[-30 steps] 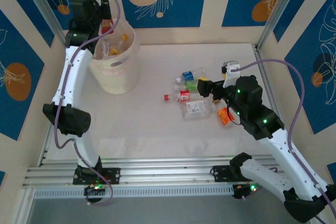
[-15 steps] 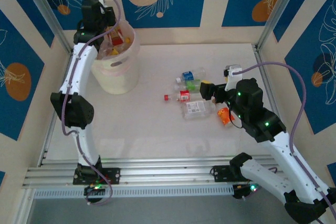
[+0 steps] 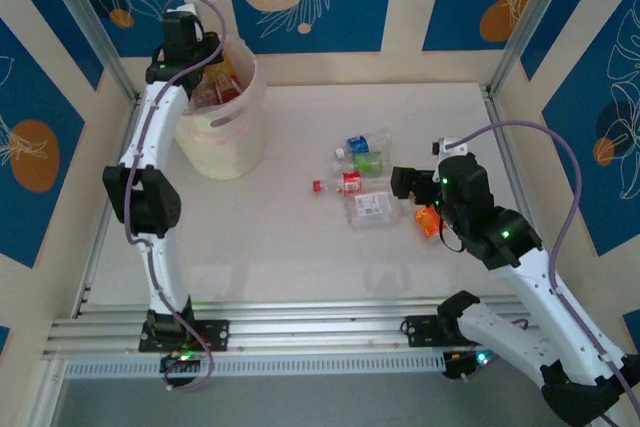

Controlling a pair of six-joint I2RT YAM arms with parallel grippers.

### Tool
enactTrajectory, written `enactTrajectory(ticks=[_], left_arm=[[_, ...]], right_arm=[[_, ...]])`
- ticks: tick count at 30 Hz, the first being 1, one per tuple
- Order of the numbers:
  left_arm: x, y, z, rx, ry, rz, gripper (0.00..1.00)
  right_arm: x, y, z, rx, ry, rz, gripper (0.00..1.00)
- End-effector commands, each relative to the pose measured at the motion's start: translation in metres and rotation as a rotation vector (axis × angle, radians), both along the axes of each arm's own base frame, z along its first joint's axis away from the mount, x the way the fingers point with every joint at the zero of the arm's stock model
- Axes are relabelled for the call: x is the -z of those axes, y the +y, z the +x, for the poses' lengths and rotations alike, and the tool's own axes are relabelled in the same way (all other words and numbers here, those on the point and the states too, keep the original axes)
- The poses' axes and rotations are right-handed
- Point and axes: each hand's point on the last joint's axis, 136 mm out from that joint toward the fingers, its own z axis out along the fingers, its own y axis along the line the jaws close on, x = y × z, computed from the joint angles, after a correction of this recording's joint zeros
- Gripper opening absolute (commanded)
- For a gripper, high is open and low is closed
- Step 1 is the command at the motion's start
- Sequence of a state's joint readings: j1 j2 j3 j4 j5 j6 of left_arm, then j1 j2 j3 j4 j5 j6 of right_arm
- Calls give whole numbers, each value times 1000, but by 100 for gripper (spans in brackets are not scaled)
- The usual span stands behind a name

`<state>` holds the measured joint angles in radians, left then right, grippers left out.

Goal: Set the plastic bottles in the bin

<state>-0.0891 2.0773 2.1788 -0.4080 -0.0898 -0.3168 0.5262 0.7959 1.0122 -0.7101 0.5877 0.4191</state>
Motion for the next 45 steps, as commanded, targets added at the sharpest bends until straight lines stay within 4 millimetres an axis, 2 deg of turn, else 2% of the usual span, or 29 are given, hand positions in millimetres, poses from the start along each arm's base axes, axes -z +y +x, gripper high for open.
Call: enactTrajectory(ticks=[1, 2, 4, 7, 14, 19, 25, 30, 36, 40, 45], left_arm=[[42, 17, -4, -31, 123, 18, 9], [44, 18, -5, -33, 129, 19, 15], [43, 18, -7, -31, 131, 16, 34], [28, 16, -11, -15, 102, 6, 60], [-36, 15, -32, 1, 4, 6, 83], [-68, 17, -51, -4, -41, 7, 99], [-99, 11, -72, 35, -89, -8, 99], [-114, -4, -92, 115, -98, -52, 100], [-124, -41, -124, 271, -109, -91, 100], [-127, -77, -154, 384, -126, -77, 100], [-115, -121, -192, 506, -115, -43, 99]], right_arm=[[23, -25, -10, 132, 93, -41, 99], [28, -30, -11, 158, 122, -47, 99], [40, -39, -15, 211, 187, -52, 99], [61, -51, -18, 280, 316, -46, 99], [106, -65, -22, 357, 567, -22, 99], [126, -76, -20, 396, 660, 34, 99], [138, -75, -13, 367, 680, 128, 99], [147, -75, -16, 361, 722, 147, 99], [157, -75, -17, 366, 757, 166, 99], [173, -79, -8, 379, 791, 234, 99], [196, -84, -4, 394, 852, 270, 99]])
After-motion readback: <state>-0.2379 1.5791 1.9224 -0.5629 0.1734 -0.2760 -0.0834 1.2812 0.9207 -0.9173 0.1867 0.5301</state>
